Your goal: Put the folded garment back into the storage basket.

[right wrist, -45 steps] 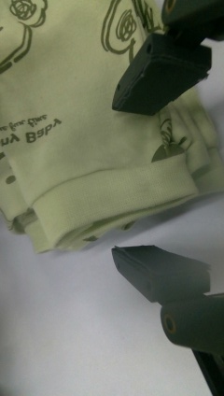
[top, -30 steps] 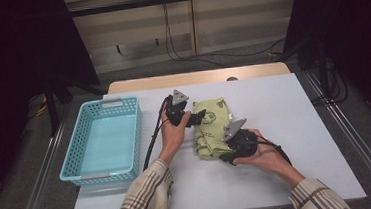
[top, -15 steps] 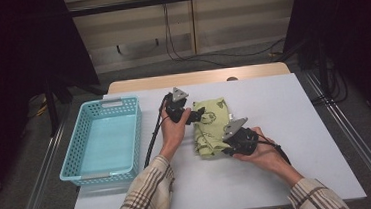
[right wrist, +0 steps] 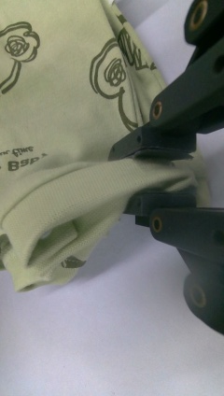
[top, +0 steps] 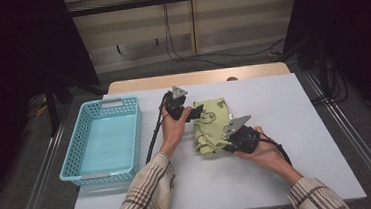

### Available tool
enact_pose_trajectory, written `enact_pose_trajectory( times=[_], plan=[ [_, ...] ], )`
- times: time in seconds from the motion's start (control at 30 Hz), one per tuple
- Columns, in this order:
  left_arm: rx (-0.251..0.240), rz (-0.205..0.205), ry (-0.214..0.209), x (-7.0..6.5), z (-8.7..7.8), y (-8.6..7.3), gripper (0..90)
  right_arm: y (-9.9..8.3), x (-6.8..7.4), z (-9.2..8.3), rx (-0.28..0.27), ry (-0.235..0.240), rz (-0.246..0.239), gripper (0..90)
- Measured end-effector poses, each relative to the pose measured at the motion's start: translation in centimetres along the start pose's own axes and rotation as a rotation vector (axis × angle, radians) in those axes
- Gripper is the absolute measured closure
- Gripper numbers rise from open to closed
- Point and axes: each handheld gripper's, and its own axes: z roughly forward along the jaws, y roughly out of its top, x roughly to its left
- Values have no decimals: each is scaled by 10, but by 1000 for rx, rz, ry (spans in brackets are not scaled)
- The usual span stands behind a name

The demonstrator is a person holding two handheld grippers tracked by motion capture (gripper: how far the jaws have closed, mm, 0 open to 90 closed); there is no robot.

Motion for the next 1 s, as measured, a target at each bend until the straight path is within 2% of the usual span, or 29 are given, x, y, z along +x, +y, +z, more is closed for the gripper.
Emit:
enact_pose_trajectory(
  times=[0.03, 0.1, 0.13, 0.17, 0.2, 0.23, 0.27, 0.37, 0.43, 0.47, 0.5, 0.53, 0.57, 0.6, 0.63, 0.7, 0.77, 0.8, 0.83, 0.97, 1.0],
  plan=[
    [25, 21, 9, 2, 2, 1, 49, 0, 1, 0, 8, -6, 1, 765],
    [31, 19, 17, 1, 4, 2, 49, 0, 0, 0, 6, -6, -2, 765],
    [30, -9, 22, -2, 10, 3, 52, 0, 0, 0, 0, -1, 8, 765],
    [39, 10, 37, -3, 12, 4, 53, 0, 0, 0, 0, 1, 9, 766],
    [32, 3, 47, -4, 14, 4, 53, 0, 0, 0, 0, -2, -1, 766],
    [32, 3, 47, -4, 14, 4, 54, 0, 0, 0, 0, -2, -1, 766],
    [68, 22, 51, -1, 17, 5, 54, 0, 1, 0, 6, -13, 2, 765],
    [73, 19, 52, 1, 19, 4, 55, 0, 1, 0, 3, -12, 3, 765],
    [81, -10, 80, 2, 25, 2, 55, -1, 1, 0, 3, -9, 5, 765],
    [98, -5, 81, 3, 26, 2, 58, -1, 1, 0, -3, -1, 10, 765],
    [76, -48, 80, 1, 29, 1, 70, -1, 1, 0, -7, -2, 5, 764],
    [102, -15, 76, 2, 29, 2, 82, -1, 1, 0, -6, -2, 7, 765],
    [102, -15, 76, 2, 29, 2, 93, -1, 1, 0, -6, -2, 7, 765],
    [106, -30, 78, 1, 32, 1, 113, -1, 1, 0, -6, -2, 5, 764],
    [99, -66, 73, -2, 35, 1, 124, -1, 1, 0, -6, -2, 7, 764],
    [121, -69, 65, -5, 38, 0, 155, -1, 1, 0, -9, 1, 12, 765],
    [128, -88, 81, -6, 41, 0, 197, -1, 1, 0, -10, 1, 12, 764],
    [135, -105, 73, -6, 41, 0, 208, -1, 1, 0, -9, 2, 11, 764],
    [144, -108, 64, -6, 41, 0, 233, -1, 1, 0, -10, 2, 11, 764],
    [148, -109, 85, -9, 43, -2, 284, -1, 1, 0, -6, 0, 10, 763],
    [151, -108, 72, -10, 43, -2, 319, -1, 1, 0, -5, -1, 10, 763]
  ],
)
